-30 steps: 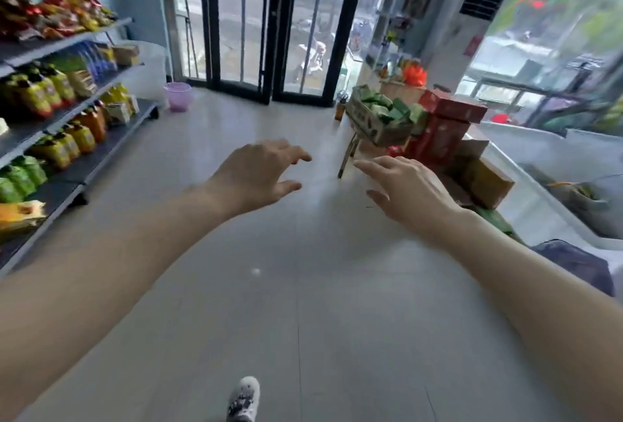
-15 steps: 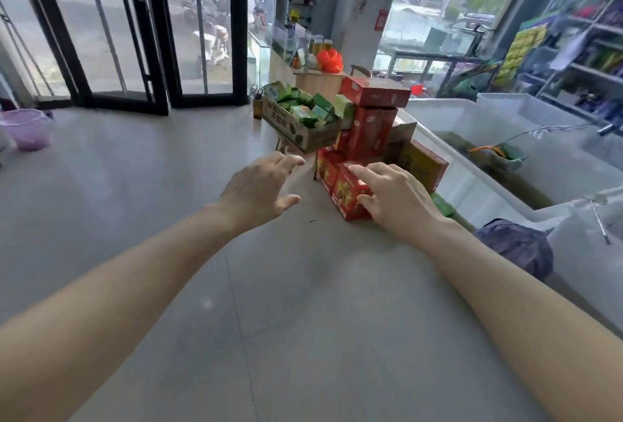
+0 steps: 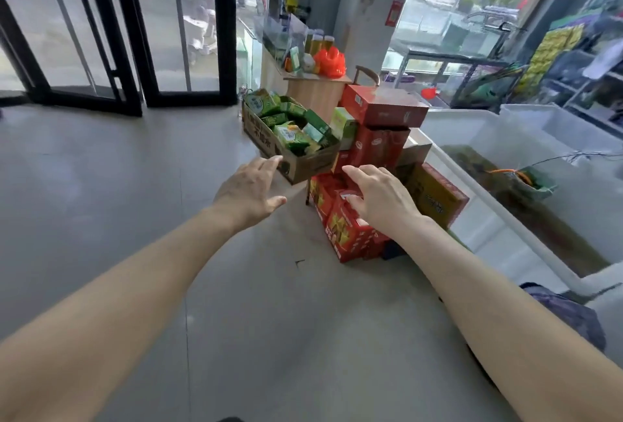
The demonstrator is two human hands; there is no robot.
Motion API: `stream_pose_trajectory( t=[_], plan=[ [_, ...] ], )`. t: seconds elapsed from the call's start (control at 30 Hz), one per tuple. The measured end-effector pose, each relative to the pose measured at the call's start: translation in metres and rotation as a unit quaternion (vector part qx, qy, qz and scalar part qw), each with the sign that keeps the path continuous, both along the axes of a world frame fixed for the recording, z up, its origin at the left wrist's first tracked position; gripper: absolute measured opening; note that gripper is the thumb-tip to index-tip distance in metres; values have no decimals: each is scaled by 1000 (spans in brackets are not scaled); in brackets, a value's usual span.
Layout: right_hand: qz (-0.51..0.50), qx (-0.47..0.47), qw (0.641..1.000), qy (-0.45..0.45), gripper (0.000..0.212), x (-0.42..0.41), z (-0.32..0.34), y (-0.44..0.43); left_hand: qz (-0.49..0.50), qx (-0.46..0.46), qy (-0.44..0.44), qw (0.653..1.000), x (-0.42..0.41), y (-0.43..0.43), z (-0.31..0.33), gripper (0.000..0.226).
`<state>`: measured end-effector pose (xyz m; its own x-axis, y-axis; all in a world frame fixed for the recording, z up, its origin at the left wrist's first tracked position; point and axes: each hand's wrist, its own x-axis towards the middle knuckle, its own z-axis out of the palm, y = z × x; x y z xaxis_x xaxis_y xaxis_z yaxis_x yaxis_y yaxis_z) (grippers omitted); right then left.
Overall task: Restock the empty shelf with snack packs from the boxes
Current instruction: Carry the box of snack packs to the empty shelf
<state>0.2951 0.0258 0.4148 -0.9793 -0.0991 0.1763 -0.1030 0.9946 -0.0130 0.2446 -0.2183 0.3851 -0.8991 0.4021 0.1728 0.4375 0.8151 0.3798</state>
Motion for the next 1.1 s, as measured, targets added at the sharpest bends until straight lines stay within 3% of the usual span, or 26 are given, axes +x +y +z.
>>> stream_pose_trajectory(
  t=[0.43,0.67,1.1],
  plan=[
    [31,23,996,-77,66,-401,-43,55,8,-47,-105,993,-386,57,-70,95],
    [20,-2,997,-81,68,-582,-63,96,20,-45,-125,991,-553,87,-92,99],
    [76,36,974,-209,58,-928,-204,182,151,2,-241,959,-811,140,-214,91]
  ],
)
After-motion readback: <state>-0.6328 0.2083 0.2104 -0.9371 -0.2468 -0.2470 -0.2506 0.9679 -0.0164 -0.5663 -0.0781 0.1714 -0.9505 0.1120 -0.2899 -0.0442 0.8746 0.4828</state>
